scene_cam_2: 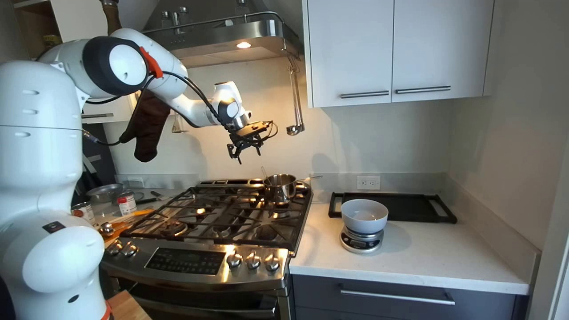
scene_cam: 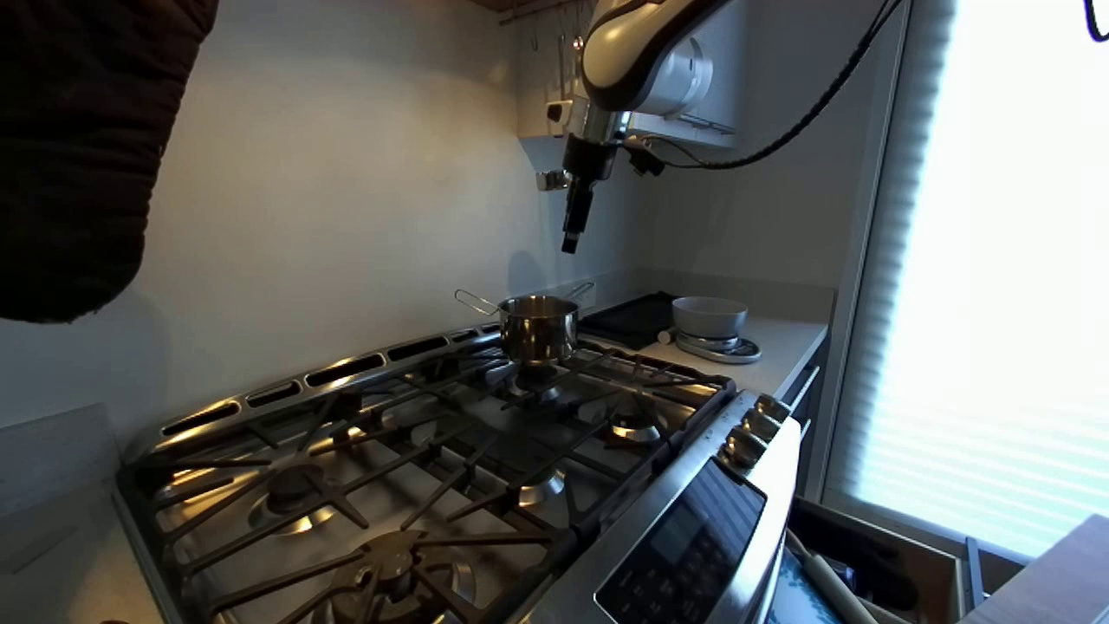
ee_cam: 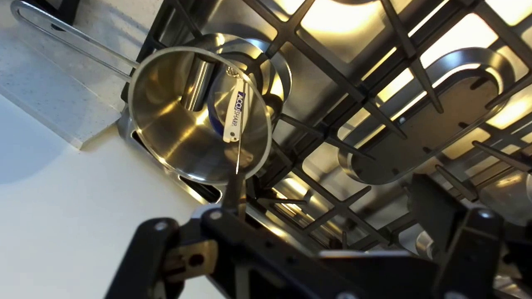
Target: Put the pot on the left back plate
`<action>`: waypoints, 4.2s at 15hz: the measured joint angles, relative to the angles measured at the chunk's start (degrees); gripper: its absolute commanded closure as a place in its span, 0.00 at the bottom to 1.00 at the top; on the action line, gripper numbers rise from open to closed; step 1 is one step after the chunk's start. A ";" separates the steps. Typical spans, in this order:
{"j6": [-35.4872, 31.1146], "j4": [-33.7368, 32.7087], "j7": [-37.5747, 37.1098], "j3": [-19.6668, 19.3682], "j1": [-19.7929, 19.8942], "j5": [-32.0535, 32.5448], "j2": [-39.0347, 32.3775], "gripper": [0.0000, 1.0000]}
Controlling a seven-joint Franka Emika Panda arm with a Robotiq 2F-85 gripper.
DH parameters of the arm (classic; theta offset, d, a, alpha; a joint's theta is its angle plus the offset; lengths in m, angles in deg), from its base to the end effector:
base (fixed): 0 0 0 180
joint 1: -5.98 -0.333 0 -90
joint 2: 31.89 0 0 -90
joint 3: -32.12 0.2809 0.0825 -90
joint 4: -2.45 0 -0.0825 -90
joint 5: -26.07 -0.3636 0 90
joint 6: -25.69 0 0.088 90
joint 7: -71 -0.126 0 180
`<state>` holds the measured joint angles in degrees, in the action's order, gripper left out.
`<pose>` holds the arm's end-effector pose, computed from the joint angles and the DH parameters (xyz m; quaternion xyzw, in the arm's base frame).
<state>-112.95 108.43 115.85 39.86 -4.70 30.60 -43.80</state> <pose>0.5951 0.1927 0.4081 0.8262 0.5331 0.1723 0.0586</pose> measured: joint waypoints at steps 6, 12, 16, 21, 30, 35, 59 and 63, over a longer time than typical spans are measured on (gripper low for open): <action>0.00 -0.35 0.24 0.01 0.11 0.01 -0.04 0.00; -6.70 -3.76 7.68 2.24 3.31 -4.12 -6.00 0.00; -11.42 -8.09 15.26 5.81 7.03 -8.42 -13.81 0.00; -11.86 -13.20 20.53 10.08 9.84 -10.66 -21.05 0.00; -10.12 -18.18 22.68 11.64 10.95 -10.67 -27.80 0.00; -7.61 -20.63 23.29 11.75 10.97 -10.67 -30.17 0.00; -2.27 -24.68 24.24 8.77 9.49 -6.53 -33.25 0.99; -1.28 -24.40 24.35 8.26 8.00 -3.23 -32.40 0.99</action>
<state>-114.23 84.03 140.20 48.12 3.30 27.37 -76.20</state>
